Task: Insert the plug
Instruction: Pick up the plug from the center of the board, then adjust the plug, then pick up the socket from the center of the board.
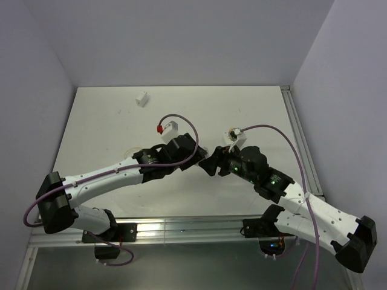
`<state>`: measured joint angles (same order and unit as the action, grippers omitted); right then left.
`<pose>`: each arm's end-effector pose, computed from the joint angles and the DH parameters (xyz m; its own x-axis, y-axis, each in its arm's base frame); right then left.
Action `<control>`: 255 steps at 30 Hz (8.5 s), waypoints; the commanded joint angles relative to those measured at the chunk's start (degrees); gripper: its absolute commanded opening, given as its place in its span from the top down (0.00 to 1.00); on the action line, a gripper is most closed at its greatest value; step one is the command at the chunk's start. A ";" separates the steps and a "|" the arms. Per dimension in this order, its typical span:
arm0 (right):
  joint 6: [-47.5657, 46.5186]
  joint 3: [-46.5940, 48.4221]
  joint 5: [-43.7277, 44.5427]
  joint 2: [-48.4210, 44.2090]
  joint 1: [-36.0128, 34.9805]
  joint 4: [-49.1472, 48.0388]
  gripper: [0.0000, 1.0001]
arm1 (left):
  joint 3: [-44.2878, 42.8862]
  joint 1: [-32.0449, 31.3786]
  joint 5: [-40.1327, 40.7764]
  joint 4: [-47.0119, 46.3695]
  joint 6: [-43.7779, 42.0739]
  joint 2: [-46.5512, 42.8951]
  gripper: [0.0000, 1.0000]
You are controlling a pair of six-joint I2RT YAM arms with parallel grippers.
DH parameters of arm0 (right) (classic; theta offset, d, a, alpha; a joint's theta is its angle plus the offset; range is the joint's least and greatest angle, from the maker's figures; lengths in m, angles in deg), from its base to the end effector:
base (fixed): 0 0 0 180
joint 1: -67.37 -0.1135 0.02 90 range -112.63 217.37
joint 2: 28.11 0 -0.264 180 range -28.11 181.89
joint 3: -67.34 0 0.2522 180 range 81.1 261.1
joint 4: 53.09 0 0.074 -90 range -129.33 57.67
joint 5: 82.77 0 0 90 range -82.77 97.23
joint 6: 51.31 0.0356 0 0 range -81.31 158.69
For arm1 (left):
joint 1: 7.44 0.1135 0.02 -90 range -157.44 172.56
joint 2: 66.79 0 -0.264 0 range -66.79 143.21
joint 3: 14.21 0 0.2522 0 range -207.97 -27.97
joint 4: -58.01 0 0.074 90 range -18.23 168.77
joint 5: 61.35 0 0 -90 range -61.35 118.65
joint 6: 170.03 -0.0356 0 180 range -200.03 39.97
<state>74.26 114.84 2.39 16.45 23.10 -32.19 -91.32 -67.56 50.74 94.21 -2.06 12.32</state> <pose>0.1325 0.1333 0.2779 -0.6176 0.2074 -0.7586 -0.4841 0.6600 0.5745 0.1642 -0.2589 0.2978 -0.7060 -0.5903 -0.3912 -0.1645 0.6740 -0.7201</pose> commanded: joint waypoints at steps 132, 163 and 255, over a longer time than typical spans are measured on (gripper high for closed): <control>7.84 -10.53 -54.22 -5.09 14.74 -32.00 0.36 | 22.75 10.99 -59.26 -41.86 -36.58 -24.27 1.00; -2.96 9.93 22.15 -11.24 21.77 31.70 1.00 | 20.28 5.98 -13.12 -45.71 -53.00 -7.32 0.03; -9.20 15.39 3.17 -18.28 28.01 31.36 1.00 | -25.68 14.94 -45.99 -38.35 -81.75 46.57 0.30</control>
<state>65.82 130.16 6.13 -1.43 50.77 3.94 -116.28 -52.63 6.52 57.77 -83.76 62.37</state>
